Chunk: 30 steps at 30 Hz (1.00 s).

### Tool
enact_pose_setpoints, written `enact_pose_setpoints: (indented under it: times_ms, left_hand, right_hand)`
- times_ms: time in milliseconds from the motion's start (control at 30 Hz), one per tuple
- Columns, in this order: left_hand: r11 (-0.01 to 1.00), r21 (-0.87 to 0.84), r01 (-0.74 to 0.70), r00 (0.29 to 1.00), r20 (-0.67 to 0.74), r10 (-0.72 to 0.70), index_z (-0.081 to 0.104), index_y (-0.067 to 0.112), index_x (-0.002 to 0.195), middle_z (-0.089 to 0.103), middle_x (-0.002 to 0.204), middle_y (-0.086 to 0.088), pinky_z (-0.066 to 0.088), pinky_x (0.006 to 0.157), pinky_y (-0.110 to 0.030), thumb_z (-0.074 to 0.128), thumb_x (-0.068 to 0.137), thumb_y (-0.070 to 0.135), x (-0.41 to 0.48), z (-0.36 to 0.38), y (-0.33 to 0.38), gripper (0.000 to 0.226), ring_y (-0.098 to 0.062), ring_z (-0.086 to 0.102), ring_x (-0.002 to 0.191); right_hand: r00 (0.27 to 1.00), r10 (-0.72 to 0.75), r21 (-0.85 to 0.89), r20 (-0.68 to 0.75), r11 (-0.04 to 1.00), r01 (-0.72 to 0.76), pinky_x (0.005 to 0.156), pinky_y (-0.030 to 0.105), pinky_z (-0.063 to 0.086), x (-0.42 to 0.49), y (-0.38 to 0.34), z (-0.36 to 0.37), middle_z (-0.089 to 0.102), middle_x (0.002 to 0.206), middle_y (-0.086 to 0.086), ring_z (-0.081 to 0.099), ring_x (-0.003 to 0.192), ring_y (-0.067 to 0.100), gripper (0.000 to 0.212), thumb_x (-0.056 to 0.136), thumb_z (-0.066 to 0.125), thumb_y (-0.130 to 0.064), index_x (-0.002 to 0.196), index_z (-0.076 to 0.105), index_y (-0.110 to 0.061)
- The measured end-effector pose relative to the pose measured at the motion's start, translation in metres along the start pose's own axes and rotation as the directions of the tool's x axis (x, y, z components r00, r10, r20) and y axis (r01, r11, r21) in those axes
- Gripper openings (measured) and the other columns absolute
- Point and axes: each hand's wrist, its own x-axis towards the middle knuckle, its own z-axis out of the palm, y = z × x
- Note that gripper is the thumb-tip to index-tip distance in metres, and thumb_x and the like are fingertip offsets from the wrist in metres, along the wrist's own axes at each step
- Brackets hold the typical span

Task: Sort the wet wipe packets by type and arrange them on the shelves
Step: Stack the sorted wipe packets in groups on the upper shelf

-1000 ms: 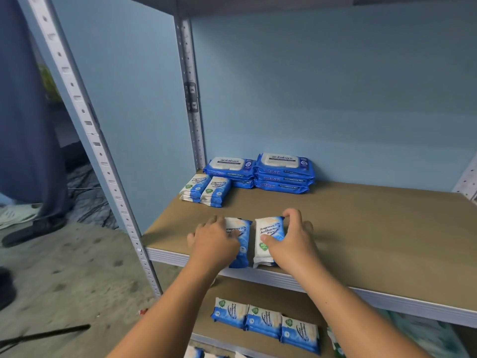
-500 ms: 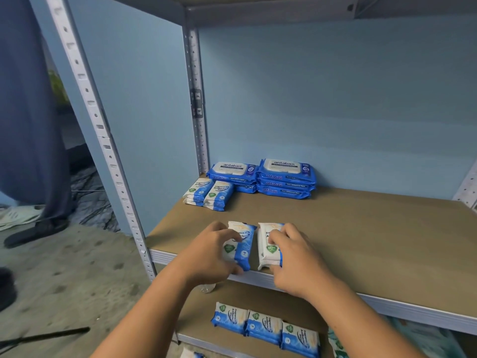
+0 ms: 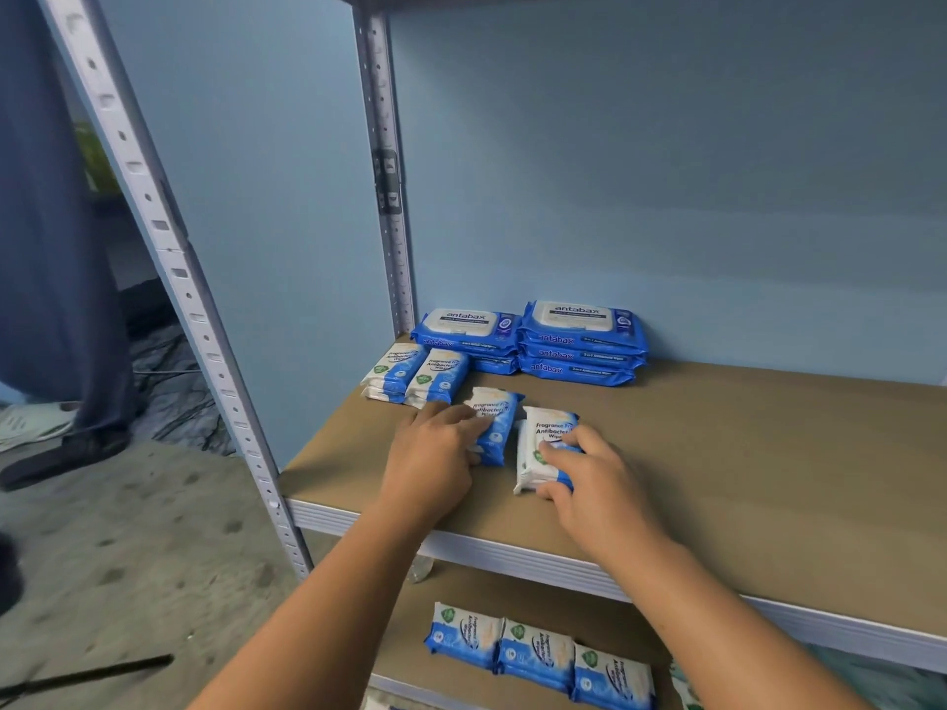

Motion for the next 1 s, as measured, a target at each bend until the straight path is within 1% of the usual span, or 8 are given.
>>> enact_pose_setpoints:
  times_ms: [100, 400, 533, 600, 667, 767, 867, 1000]
  left_hand:
    - [0.996, 0.086, -0.004, 1.000, -0.004, 0.005, 0.050, 0.039, 0.143, 0.051, 0.147, 0.012, 0.030, 0.108, -0.052, 0.060, 0.094, 0.028, 0.019, 0.011, -0.009, 0.052, -0.028, 0.036, 0.139]
    - [0.993, 0.071, 0.091, 0.996, -0.022, -0.089, 0.026, 0.042, 0.154, 0.027, 0.162, 0.018, 0.004, 0.116, -0.063, 0.043, 0.100, 0.038, 0.051, 0.039, -0.027, 0.056, -0.024, 0.006, 0.153]
    - [0.989, 0.048, 0.138, 0.990, -0.028, -0.137, 0.019, 0.041, 0.155, 0.004, 0.168, 0.008, -0.004, 0.118, -0.061, 0.038, 0.100, 0.042, 0.055, 0.045, -0.030, 0.059, -0.027, -0.010, 0.154]
    - [0.990, 0.012, 0.139, 0.990, -0.032, -0.138, 0.016, 0.042, 0.156, -0.003, 0.169, 0.005, -0.004, 0.119, -0.058, 0.038, 0.099, 0.044, 0.055, 0.047, -0.032, 0.061, -0.025, -0.013, 0.154]
    - [0.993, -0.018, 0.113, 0.992, -0.060, -0.114, 0.019, 0.041, 0.156, 0.001, 0.169, 0.003, 0.001, 0.120, -0.056, 0.042, 0.097, 0.041, 0.055, 0.046, -0.033, 0.064, -0.023, -0.009, 0.155]
    - [0.998, -0.028, 0.055, 0.987, -0.151, -0.059, 0.041, 0.039, 0.144, 0.020, 0.166, 0.001, 0.014, 0.117, -0.058, 0.050, 0.093, 0.031, 0.054, 0.045, -0.031, 0.052, -0.024, 0.009, 0.154]
    - [0.999, -0.029, 0.042, 0.979, -0.200, -0.047, 0.058, 0.037, 0.130, 0.035, 0.159, -0.001, 0.024, 0.111, -0.062, 0.047, 0.092, 0.029, 0.053, 0.048, -0.033, 0.040, -0.027, 0.025, 0.150]
    - [0.999, -0.033, 0.025, 0.973, -0.227, -0.031, 0.062, 0.037, 0.128, 0.043, 0.154, -0.002, 0.029, 0.108, -0.058, 0.047, 0.088, 0.030, 0.055, 0.050, -0.034, 0.043, -0.026, 0.031, 0.146]
  right_hand:
    - [1.000, -0.007, -0.036, -0.026, 0.999, 0.007, 0.092, 0.040, 0.050, 0.014, 0.008, 0.006, 0.054, 0.125, -0.001, 0.054, 0.113, 0.027, 0.040, 0.087, 0.075, -0.031, 0.126, 0.068, -0.027]
    - [0.995, -0.023, -0.046, -0.101, 0.999, 0.019, 0.090, 0.044, 0.052, 0.060, 0.026, 0.036, 0.055, 0.123, 0.004, 0.054, 0.113, 0.030, 0.041, 0.085, 0.077, -0.029, 0.126, 0.069, -0.023]
    - [0.995, -0.040, 0.024, -0.090, 0.999, 0.042, 0.100, 0.044, 0.050, 0.073, 0.032, 0.049, 0.051, 0.140, 0.003, 0.053, 0.123, 0.029, 0.050, 0.086, 0.074, -0.028, 0.135, 0.063, -0.024]
    - [0.997, -0.034, 0.048, -0.074, 0.998, 0.037, 0.104, 0.043, 0.047, 0.077, 0.032, 0.050, 0.045, 0.146, 0.000, 0.051, 0.127, 0.026, 0.057, 0.083, 0.072, -0.023, 0.139, 0.059, -0.023]
    - [0.993, -0.047, 0.084, -0.110, 0.995, 0.057, 0.101, 0.046, 0.049, 0.082, 0.031, 0.052, 0.048, 0.139, 0.000, 0.054, 0.122, 0.028, 0.058, 0.077, 0.073, -0.014, 0.134, 0.059, -0.018]
    - [0.983, -0.059, 0.091, -0.177, 0.993, 0.076, 0.086, 0.048, 0.054, 0.090, 0.033, 0.059, 0.045, 0.119, -0.003, 0.056, 0.102, 0.026, 0.048, 0.074, 0.079, -0.012, 0.117, 0.060, -0.022]
    - [0.967, -0.040, 0.059, -0.250, 0.997, 0.057, 0.071, 0.043, 0.054, 0.095, 0.034, 0.064, 0.040, 0.100, -0.004, 0.052, 0.088, 0.025, 0.044, 0.073, 0.085, -0.012, 0.113, 0.069, -0.021]
    - [0.960, -0.047, 0.078, -0.276, 0.994, 0.071, 0.067, 0.043, 0.055, 0.100, 0.035, 0.069, 0.057, 0.086, 0.005, 0.061, 0.082, 0.035, 0.042, 0.076, 0.083, -0.011, 0.116, 0.075, -0.018]
